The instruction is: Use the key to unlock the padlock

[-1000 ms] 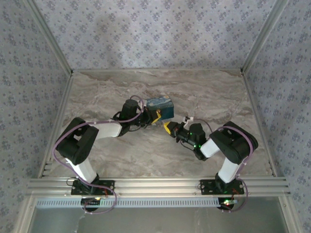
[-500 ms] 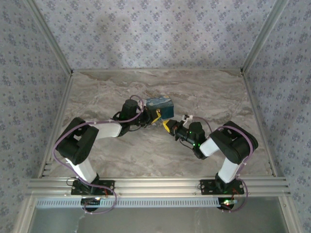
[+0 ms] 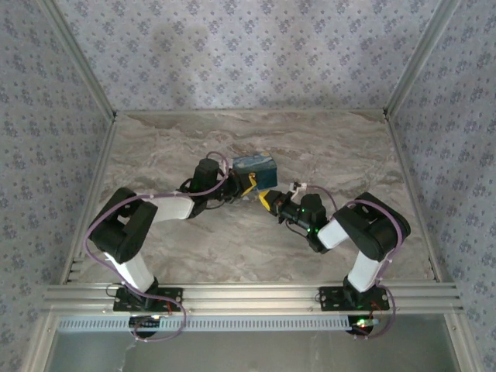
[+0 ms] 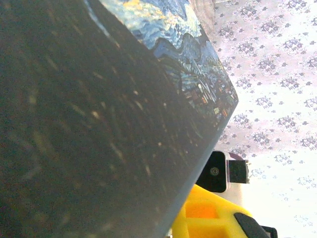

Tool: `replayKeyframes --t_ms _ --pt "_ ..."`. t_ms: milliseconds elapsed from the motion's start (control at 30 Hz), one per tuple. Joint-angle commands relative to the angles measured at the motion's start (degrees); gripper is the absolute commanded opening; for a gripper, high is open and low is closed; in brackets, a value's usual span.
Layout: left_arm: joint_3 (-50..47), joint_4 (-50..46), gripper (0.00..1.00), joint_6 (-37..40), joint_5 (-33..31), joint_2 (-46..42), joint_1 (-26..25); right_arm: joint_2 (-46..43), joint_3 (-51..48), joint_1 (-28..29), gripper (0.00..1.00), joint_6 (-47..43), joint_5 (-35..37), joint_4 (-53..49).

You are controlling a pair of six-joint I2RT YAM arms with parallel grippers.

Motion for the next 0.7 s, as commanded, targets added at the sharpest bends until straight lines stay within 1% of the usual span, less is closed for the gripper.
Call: replayKeyframes --t_ms 0,433,600,667 --pt "0.2 2.8 0.09 -0.4 1.3 -0.9 0.0 1.0 1.4 0.2 0.00 -0.6 -0.3 1.5" --pt "0.0 3.8 0.09 -0.7 1.7 -0.7 -0.2 1.4 1.8 -0.3 0.00 -1.8 -0.2 1.5" --pt "-0.3 5.4 0.07 -1.2 2.2 -0.5 -0.5 0.8 3.1 -1.1 0.00 -0.5 -0.5 1.5" --pt "-0.5 5.7 0.07 -1.3 2.3 -0.7 -0.5 0.7 3.4 -1.2 0.00 1.3 -0.5 1.6"
